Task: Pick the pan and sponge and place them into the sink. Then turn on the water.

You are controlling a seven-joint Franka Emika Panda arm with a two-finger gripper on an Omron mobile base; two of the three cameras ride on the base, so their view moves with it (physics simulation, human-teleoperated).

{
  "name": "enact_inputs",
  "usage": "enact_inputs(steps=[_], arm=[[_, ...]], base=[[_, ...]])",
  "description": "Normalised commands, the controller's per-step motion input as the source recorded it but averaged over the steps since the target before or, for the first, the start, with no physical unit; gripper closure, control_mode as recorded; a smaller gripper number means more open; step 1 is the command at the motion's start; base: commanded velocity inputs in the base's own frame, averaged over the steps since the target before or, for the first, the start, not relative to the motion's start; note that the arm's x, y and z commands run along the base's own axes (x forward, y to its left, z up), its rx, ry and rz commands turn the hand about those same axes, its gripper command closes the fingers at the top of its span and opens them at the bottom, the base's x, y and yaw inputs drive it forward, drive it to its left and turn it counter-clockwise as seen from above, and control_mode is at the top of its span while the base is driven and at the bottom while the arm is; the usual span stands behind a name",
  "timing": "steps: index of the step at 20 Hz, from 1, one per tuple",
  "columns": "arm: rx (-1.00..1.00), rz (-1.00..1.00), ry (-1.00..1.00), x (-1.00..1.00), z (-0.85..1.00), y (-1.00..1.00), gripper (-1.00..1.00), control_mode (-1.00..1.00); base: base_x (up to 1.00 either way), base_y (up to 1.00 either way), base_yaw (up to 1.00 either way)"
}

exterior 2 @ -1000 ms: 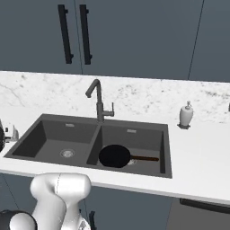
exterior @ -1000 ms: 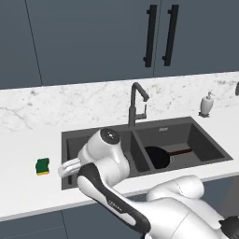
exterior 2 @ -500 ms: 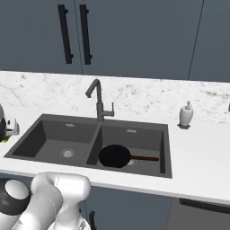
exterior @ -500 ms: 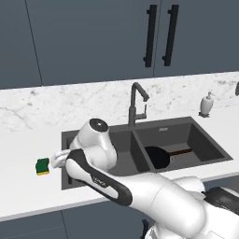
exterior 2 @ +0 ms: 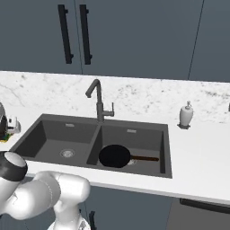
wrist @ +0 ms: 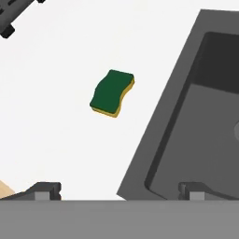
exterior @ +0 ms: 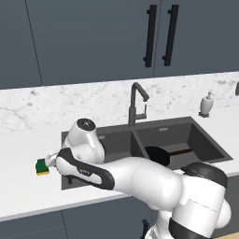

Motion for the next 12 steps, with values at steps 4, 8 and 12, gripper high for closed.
enact_inputs(steps=[4,8,12], arm=[[-0.02,-0.02,0.12,0.32,-0.06,0.32,-1.00,-1.00],[0.00,-0.01,0.14,0.30,-0.08,0.27,-1.00,-1.00],[-0.02,-0.02,0.08,0.21,-0.19,0.24,-1.00,-1.00]], base=[[0.00,0.00,0.00],[0.00,0.00,0.00],[0.00,0.00,0.00]])
